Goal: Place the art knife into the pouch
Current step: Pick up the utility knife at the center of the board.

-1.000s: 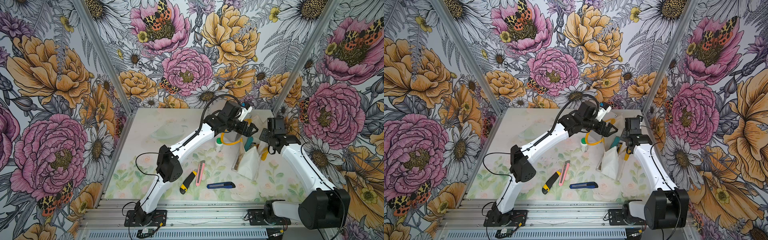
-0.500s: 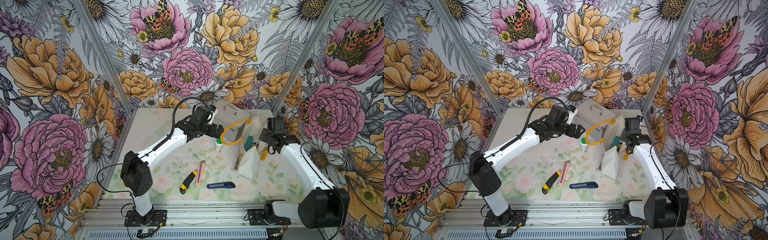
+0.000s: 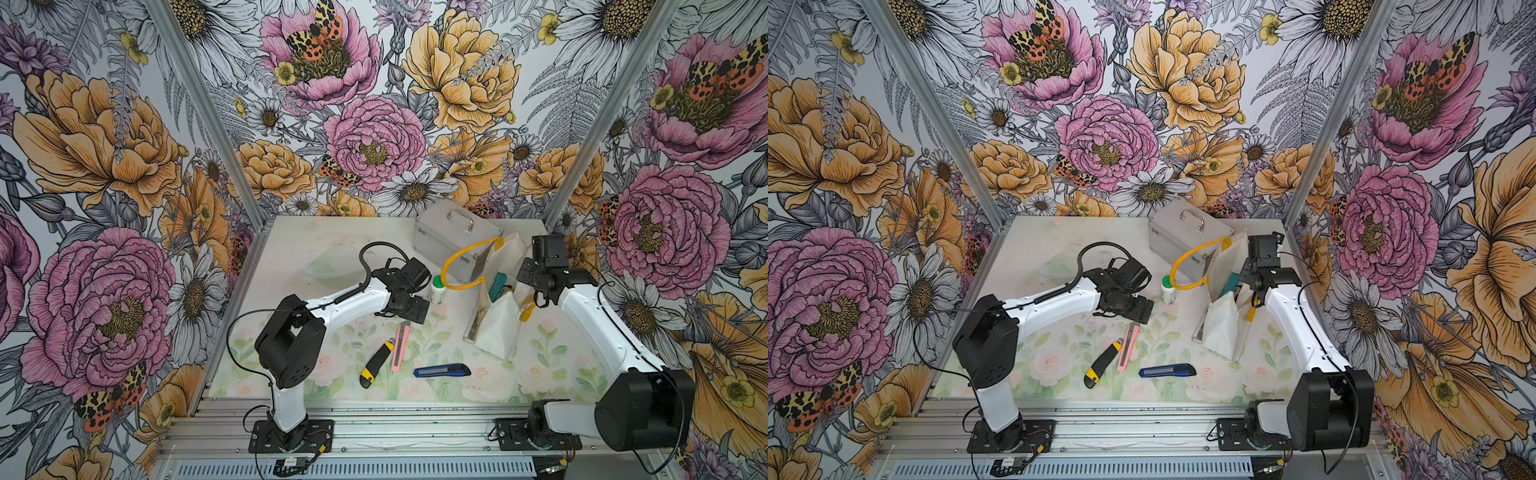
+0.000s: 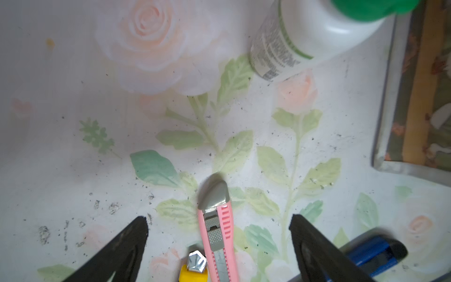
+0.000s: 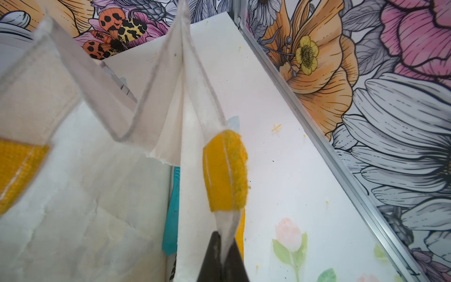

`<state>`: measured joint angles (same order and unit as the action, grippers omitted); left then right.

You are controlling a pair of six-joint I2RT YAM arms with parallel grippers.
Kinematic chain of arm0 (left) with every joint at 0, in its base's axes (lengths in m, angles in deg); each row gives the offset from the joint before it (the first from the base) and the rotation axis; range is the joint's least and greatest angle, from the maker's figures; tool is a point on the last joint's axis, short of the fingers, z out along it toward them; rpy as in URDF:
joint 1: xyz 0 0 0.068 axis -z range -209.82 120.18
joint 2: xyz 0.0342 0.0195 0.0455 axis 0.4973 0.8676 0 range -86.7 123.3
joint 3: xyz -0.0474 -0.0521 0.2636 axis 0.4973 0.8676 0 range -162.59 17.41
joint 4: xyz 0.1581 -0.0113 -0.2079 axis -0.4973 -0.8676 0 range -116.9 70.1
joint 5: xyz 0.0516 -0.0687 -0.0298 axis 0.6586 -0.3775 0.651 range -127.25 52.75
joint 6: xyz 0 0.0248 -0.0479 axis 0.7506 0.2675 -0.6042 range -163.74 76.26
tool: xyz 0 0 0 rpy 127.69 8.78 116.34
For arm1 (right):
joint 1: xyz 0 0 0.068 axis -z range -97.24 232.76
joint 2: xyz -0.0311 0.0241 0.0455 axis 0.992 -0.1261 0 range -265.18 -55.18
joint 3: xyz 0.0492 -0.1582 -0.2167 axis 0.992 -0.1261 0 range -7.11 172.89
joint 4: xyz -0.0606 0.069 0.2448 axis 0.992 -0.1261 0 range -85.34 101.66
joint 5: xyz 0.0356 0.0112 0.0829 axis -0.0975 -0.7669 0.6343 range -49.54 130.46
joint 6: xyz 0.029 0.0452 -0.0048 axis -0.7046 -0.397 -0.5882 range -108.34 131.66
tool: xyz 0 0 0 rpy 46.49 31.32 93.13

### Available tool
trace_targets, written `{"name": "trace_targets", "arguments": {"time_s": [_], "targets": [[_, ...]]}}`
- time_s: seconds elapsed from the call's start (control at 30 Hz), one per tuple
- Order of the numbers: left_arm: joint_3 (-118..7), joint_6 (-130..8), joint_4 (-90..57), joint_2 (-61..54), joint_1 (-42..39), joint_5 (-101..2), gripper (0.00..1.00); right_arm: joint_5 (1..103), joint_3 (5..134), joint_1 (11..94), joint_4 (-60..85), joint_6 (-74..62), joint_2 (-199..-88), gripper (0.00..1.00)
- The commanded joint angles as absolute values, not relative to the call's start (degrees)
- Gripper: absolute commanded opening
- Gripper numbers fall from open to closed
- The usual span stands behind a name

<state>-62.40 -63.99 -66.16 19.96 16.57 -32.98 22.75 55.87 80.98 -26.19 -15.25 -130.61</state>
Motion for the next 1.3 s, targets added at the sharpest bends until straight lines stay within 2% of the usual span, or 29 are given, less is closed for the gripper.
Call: {"name": "trace_targets", "arguments": {"time_s": [0.0,1.03,1.17,1.27], "targets": [[-62.3,-65.5,-69.1,21.2,17.0,-33.1,0.89,22.3,54.7,81.5,-26.2,-15.0,-129.9,0.0],[-61.0,-64.6,-71.4,27.6,17.9,-35.9,0.6,21.4,53.3,81.6,-26.2,-15.3,-129.0,0.0],[-61.4,-64.3,-71.5,29.3,18.1,-35.6,0.52,21.3,53.1,81.6,-26.2,-15.3,-128.9,0.0],[-62.0,-64.1,-71.4,30.1,18.2,-35.6,0.41,21.2,53.2,81.5,-26.2,-15.2,-128.9,0.0]]}}
